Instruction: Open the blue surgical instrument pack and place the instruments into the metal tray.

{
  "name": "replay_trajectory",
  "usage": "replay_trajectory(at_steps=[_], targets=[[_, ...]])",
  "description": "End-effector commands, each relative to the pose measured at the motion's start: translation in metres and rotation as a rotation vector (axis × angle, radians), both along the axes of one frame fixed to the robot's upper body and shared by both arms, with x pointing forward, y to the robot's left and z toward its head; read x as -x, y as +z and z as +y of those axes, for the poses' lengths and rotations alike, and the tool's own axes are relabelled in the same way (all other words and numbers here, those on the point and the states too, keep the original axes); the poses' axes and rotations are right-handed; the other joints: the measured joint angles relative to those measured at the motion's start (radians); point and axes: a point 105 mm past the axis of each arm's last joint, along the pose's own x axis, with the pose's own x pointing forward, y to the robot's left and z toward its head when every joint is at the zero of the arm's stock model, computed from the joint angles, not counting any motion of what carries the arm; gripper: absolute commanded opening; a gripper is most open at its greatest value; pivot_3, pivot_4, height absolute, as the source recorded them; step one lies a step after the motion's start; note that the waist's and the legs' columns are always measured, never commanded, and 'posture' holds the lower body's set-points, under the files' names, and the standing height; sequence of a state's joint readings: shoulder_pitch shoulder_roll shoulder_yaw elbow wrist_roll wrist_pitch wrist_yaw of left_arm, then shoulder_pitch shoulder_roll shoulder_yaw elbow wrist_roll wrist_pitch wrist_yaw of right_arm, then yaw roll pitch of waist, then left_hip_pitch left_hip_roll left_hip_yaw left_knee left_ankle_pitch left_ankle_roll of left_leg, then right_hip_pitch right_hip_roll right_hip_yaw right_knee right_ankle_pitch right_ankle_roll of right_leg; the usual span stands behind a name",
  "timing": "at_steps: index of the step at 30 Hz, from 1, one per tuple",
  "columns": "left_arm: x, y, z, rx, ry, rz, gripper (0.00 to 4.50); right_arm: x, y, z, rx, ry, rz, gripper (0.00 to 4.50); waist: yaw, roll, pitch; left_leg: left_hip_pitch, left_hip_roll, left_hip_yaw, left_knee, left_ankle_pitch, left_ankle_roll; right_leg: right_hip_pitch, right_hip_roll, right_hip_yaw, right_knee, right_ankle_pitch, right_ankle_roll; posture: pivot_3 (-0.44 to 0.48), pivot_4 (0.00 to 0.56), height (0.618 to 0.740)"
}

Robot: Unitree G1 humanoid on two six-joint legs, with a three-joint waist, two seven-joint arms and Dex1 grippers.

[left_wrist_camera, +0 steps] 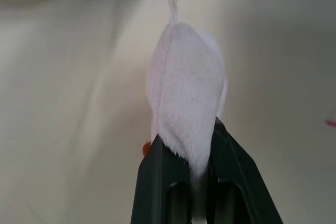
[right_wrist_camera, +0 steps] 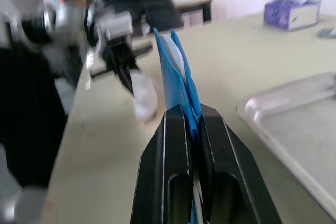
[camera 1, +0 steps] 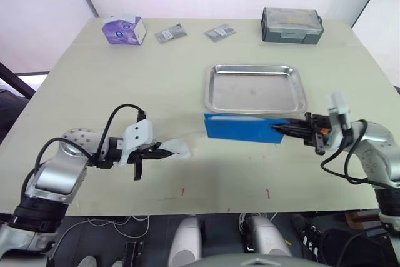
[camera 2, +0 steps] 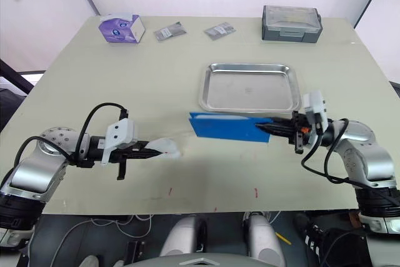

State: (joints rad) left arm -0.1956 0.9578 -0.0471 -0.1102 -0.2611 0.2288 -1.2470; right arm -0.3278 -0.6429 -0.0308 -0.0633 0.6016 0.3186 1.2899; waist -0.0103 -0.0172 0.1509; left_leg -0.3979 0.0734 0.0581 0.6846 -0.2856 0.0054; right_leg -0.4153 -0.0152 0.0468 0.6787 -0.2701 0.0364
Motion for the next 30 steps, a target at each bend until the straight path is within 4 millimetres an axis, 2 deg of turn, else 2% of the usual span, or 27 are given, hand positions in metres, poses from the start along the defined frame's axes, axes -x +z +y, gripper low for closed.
replay_trajectory(at_steps=[1,3,5,7,11,13,18,22,27,30], targets=[[0.003,-0.013,-0.001,-0.073,-0.035,0.023,0.07,-0.001,0.000,0.001,0.066,0.040,-0.116,0.00,0.000,0.000,0.000,0.000,0.000,0.000,0.000,0.000,0.000,0.000,0.000,0.000,0.000,0.000,0.000,0.000,0.150,0.731],[0.002,-0.015,-0.001,-0.081,-0.040,0.019,0.07,-0.002,-0.003,0.001,0.086,0.049,-0.134,0.00,0.001,0.000,0.000,0.001,0.000,0.000,0.000,0.000,0.000,0.000,0.000,0.000,0.000,0.000,0.000,0.000,0.150,0.731],[0.002,-0.015,0.000,-0.085,-0.043,0.020,0.84,-0.003,-0.006,0.000,0.087,0.057,-0.133,0.00,0.001,0.000,0.000,0.001,0.000,0.000,0.000,0.000,0.000,0.000,0.000,0.000,0.000,0.000,0.000,0.000,0.150,0.731],[0.002,-0.014,0.002,-0.088,-0.044,0.024,1.40,-0.003,-0.009,0.000,0.085,0.069,-0.122,0.00,0.002,0.000,0.000,0.001,0.000,0.001,0.000,0.000,0.000,0.000,0.000,0.000,0.000,0.000,0.000,0.000,0.150,0.731],[0.002,-0.009,0.009,-0.096,-0.034,0.035,3.52,-0.002,-0.016,0.000,0.088,0.084,-0.111,0.00,0.001,0.001,0.000,0.001,0.000,0.001,0.000,0.000,0.000,0.000,0.000,0.000,0.000,0.000,0.000,0.000,0.150,0.731],[0.003,-0.005,0.014,-0.095,-0.023,0.050,4.29,-0.002,-0.018,0.000,0.088,0.086,-0.111,0.00,-0.001,0.001,0.000,0.001,0.000,0.001,0.000,0.000,0.000,0.000,0.000,0.000,0.000,0.000,0.000,0.000,0.150,0.731],[-0.005,0.021,0.011,0.018,-0.006,-0.002,4.29,-0.002,-0.021,-0.001,0.090,0.093,-0.110,0.00,0.000,0.001,0.000,0.001,0.000,0.001,0.000,0.000,0.000,0.000,0.000,0.000,0.001,0.000,0.000,0.000,0.150,0.731],[-0.012,0.047,0.000,0.181,-0.017,-0.049,4.29,-0.002,-0.023,-0.001,0.096,0.103,-0.110,0.00,0.001,0.000,0.000,0.001,0.000,0.001,0.000,0.000,0.000,0.000,0.000,0.000,0.001,0.000,0.000,0.000,0.150,0.731],[-0.026,0.059,-0.020,0.325,-0.027,-0.098,4.29,-0.003,-0.023,0.002,0.095,0.111,-0.113,0.00,-0.002,0.001,0.000,0.001,0.000,0.001,0.000,0.000,0.000,0.000,0.000,0.001,0.001,0.000,0.000,0.000,0.150,0.731],[-0.032,0.054,-0.035,0.354,-0.065,-0.099,4.29,-0.004,-0.021,0.004,0.093,0.115,-0.117,0.00,-0.001,0.000,0.000,0.001,0.000,0.000,0.001,0.000,0.000,0.000,0.001,0.000,0.001,0.000,0.000,0.000,0.150,0.731]])
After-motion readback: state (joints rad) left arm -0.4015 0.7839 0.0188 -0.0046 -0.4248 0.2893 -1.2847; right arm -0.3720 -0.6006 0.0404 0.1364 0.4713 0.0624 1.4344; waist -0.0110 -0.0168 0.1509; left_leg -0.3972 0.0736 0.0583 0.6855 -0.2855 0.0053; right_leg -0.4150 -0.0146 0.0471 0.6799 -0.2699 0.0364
